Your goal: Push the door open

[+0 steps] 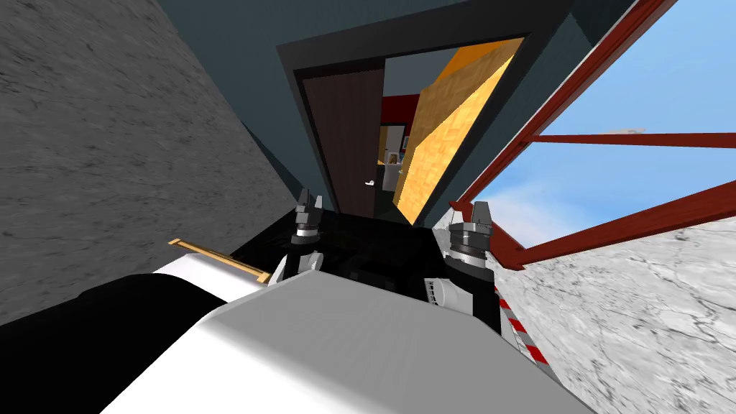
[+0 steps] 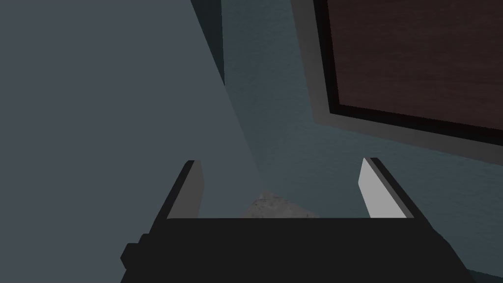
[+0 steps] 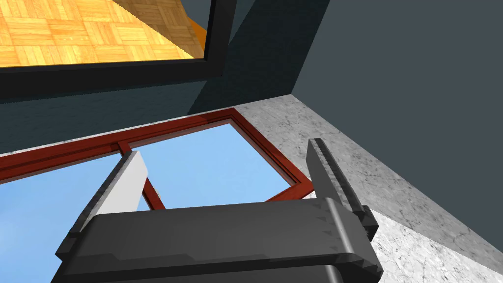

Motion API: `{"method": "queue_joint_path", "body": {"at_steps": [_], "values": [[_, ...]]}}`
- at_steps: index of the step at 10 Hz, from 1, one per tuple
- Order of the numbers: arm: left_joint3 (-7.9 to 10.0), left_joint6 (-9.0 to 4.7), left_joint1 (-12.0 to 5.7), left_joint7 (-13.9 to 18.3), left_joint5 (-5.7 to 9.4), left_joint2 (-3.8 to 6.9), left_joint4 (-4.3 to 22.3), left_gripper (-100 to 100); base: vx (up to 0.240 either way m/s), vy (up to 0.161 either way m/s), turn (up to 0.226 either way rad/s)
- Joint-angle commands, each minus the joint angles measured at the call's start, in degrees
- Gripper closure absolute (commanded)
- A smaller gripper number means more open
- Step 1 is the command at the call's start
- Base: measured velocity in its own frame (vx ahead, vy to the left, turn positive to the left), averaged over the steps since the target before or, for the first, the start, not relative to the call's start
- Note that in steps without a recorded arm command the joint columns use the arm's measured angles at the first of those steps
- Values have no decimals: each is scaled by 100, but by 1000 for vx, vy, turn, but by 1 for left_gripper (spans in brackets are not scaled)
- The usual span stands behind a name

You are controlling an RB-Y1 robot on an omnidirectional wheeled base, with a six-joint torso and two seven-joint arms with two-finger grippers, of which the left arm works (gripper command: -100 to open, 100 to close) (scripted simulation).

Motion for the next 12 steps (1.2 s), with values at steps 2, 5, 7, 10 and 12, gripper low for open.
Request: {"method": "queue_joint_path", "body": {"at_steps": [2, 5, 7, 10, 12], "values": [[-12, -38, -127, -18, 44, 59, 291, -100, 122, -6, -15], [-29, -89, -293, -41, 102, 122, 674, -100, 129, 12, -16], [-41, -126, -415, -59, 144, 164, 955, -100, 133, 16, -17], [-61, -188, -619, -87, 215, 220, 1425, -100, 133, 1, -18], [-72, -221, -729, -103, 254, 247, 1679, -100, 101, 10, -15]]}}
